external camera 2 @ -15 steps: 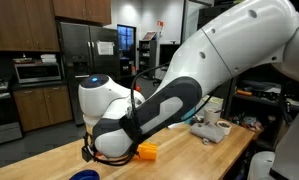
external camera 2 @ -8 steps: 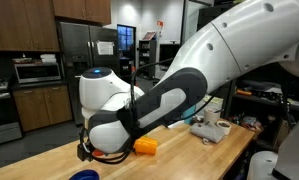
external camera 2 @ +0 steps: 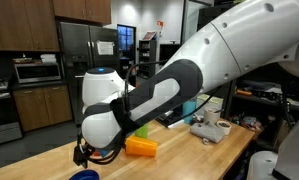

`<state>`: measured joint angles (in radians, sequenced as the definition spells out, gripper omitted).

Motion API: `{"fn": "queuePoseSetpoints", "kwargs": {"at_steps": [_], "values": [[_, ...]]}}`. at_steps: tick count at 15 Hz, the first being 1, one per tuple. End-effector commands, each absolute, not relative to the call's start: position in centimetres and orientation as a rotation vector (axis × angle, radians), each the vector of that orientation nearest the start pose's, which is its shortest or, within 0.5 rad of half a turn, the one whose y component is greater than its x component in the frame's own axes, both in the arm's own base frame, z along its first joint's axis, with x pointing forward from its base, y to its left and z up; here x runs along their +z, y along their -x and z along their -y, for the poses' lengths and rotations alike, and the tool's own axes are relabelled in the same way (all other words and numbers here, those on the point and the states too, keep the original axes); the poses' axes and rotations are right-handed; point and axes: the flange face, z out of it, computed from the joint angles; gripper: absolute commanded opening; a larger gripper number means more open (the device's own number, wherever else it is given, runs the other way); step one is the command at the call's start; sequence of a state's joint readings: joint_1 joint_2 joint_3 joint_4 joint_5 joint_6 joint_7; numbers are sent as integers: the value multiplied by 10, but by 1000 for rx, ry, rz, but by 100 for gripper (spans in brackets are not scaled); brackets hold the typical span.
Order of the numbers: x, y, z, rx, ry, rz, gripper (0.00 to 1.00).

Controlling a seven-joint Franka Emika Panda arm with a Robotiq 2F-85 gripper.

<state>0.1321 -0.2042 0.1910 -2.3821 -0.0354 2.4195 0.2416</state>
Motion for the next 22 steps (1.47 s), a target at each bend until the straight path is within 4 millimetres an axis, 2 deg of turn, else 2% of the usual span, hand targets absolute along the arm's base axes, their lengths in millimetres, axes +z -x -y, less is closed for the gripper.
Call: {"fn": "queuePoseSetpoints", "kwargs": {"at_steps": [1,8,11,15,18,22], "values": [[423,-465,-157,-381,3109,165,100],[421,-465,-158,-376,3110,167,100],[442,-461,-162,-455,3136,185,100],[468,-453,-162,-447,3043,153,100],[479,-446,-161,-338,2974,59,100],[482,-438,-156,-142,2950,-68,100]]}}
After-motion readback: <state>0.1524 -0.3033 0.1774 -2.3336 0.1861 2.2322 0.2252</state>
